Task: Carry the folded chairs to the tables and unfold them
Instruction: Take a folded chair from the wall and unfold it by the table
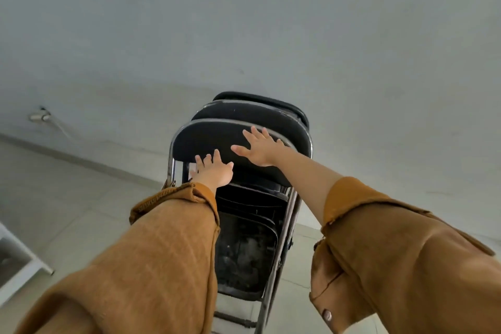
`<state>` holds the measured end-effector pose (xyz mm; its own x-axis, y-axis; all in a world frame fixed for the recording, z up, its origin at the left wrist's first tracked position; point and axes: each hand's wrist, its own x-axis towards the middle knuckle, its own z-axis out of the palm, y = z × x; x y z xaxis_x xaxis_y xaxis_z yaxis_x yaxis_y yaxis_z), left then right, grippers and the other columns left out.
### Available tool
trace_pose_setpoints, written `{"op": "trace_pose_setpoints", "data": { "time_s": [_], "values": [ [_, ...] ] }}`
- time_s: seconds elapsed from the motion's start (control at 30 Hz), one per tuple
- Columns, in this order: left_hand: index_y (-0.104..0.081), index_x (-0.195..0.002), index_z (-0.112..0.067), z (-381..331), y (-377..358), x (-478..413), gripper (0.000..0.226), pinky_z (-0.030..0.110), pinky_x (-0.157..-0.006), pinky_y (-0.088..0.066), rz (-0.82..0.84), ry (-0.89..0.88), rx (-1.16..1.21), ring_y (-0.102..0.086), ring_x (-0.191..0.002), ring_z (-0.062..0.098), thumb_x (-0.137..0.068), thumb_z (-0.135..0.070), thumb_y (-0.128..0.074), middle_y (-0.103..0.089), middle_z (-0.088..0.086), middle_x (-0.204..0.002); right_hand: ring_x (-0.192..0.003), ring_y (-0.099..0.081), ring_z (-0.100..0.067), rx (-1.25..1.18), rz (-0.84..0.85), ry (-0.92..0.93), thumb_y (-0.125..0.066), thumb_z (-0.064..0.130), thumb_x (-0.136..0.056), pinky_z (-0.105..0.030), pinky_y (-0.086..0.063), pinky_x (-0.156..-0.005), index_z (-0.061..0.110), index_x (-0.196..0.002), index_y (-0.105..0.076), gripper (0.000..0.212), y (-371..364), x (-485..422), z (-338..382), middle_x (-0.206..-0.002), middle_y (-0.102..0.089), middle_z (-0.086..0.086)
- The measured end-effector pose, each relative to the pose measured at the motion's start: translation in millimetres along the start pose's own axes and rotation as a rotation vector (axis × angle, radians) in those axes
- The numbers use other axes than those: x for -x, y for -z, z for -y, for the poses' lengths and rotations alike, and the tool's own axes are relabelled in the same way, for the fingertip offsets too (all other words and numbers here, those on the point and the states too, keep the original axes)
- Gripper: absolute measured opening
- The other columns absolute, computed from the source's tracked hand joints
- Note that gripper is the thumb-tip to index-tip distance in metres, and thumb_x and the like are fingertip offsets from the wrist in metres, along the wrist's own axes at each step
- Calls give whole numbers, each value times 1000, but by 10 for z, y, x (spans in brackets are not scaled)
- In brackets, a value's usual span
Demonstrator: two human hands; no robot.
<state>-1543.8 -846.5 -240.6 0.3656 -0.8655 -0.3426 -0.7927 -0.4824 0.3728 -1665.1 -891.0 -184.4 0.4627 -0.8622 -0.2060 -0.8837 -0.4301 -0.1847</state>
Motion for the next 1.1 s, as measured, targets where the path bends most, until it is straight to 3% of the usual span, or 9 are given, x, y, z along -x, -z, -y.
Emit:
{"op": "trace_pose_setpoints", "data": {
  "time_s": [0.27,0.5,0.9,1.03,1.1],
  "values": [
    [7,-152,-14,-31,-429,-475,64,47,-120,1,70,220,-14,7,-148,29,-102,-45,-18,2,12,-160,-146,11,-28,42,51,154,-29,59,-95,-56,-4,-114,23,-153,-4,73,-232,-652,-167,-160,7,-2],
    [3,-152,-16,-224,-613,-885,66,48,-119,-1,61,390,154,11,-146,31,-101,-47,-24,5,10,-160,-146,9,-32,197,-38,212,-31,58,-95,-55,-8,-114,25,-153,-3,72,-203,-1185,-402,-161,5,-3],
    [-3,-153,-17,-222,-1190,-1167,64,46,-119,-2,-8,670,393,17,-145,30,-101,-44,-29,11,12,-159,-145,-4,-35,255,-126,341,-37,50,-97,-58,-17,-110,23,-153,-2,71,-300,-1710,-489,-160,2,-10],
    [-3,-153,-19,-227,-1347,-1156,65,48,-117,-5,-40,828,465,11,-145,38,-100,-44,-32,9,14,-158,-144,-9,-36,327,-240,367,-42,42,-97,-58,-21,-108,19,-152,2,74,-438,-1729,-504,-159,1,-14],
    [-2,-152,-21,-250,-1448,-1179,66,49,-117,-12,-37,916,548,-2,-144,41,-99,-45,-34,4,16,-158,-143,-11,-37,356,-265,375,-51,33,-94,-57,-23,-107,17,-152,4,81,-461,-1728,-515,-158,1,-16]
  ]
}}
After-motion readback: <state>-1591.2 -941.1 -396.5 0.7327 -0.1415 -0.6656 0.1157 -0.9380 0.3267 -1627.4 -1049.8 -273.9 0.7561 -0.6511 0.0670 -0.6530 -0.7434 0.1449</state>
